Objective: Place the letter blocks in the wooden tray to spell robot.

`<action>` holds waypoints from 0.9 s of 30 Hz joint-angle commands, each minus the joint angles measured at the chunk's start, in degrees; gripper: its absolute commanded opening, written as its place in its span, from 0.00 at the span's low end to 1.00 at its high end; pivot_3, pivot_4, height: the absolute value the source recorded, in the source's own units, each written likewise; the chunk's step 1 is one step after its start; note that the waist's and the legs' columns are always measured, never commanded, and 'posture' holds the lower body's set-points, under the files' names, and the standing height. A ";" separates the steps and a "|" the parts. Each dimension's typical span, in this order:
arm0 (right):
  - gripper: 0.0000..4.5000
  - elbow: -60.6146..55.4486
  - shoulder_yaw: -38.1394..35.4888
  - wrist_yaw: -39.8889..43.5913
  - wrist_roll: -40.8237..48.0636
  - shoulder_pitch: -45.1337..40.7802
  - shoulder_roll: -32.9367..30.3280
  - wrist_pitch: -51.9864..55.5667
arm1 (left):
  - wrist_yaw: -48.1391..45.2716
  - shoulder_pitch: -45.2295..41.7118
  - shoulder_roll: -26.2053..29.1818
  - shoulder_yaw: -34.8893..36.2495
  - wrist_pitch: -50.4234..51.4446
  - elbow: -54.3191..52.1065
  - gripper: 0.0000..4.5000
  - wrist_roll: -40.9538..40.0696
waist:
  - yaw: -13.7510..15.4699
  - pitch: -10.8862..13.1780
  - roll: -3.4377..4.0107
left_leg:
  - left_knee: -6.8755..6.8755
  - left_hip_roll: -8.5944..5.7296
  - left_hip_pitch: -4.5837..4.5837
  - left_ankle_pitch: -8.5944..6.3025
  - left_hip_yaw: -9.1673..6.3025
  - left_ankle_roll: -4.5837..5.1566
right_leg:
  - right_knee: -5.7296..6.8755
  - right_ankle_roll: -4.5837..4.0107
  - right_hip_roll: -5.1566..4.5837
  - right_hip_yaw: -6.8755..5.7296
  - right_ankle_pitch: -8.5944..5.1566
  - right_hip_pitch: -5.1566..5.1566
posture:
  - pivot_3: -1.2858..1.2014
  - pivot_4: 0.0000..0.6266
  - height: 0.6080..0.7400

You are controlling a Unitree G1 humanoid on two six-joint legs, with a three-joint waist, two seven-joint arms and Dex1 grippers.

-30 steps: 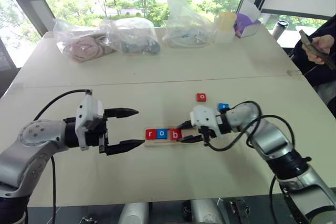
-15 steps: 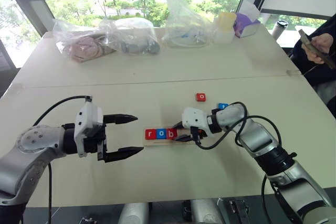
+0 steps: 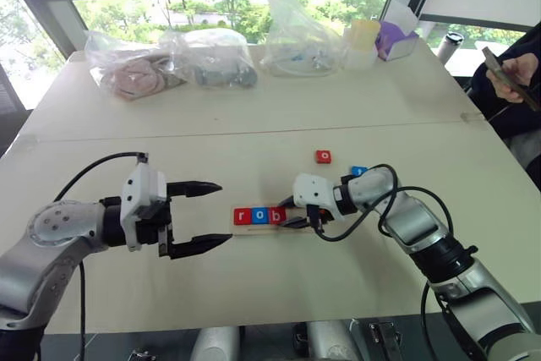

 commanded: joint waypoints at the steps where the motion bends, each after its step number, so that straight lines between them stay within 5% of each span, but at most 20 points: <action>1: 0.70 -0.80 -0.40 0.25 0.33 -0.97 0.48 -0.02 | 0.26 -0.73 -0.16 -0.01 -0.78 -0.60 1.00 -0.03 | 0.00 0.00 0.00 | 0.00 0.00 0.00 0.00 0.00 0.00 | 0.00 0.00 0.00 0.00 0.00 0.00 | 0.52 0.24 1.00; 4: 0.99 -0.67 -0.39 0.20 0.27 -1.25 0.68 0.03 | 0.51 -0.95 -0.27 -0.06 -0.76 -0.51 1.00 0.01 | 0.01 0.00 0.00 | 0.00 0.00 0.00 0.00 0.00 0.00 | 0.00 0.00 0.00 0.00 0.00 0.00 | 0.52 0.24 1.00; 13: 0.99 0.26 -4.88 -3.38 1.67 -4.30 2.20 0.91 | 1.05 -1.10 -0.44 0.13 -0.34 -0.71 1.00 -0.38 | -0.01 0.00 0.00 | 0.00 0.00 0.00 0.00 0.00 0.00 | 0.00 0.01 0.01 0.00 0.01 0.00 | 0.52 0.24 1.00; 27: 0.99 -0.14 -20.89 -32.98 0.20 -4.03 7.33 22.88 | 1.55 0.91 -0.21 0.91 0.01 -1.71 1.00 -0.57 | -0.06 0.00 0.01 | -0.04 0.00 -0.01 0.00 0.00 0.00 | 0.01 -0.13 -0.02 0.01 -0.05 -0.03 | 0.52 0.24 1.00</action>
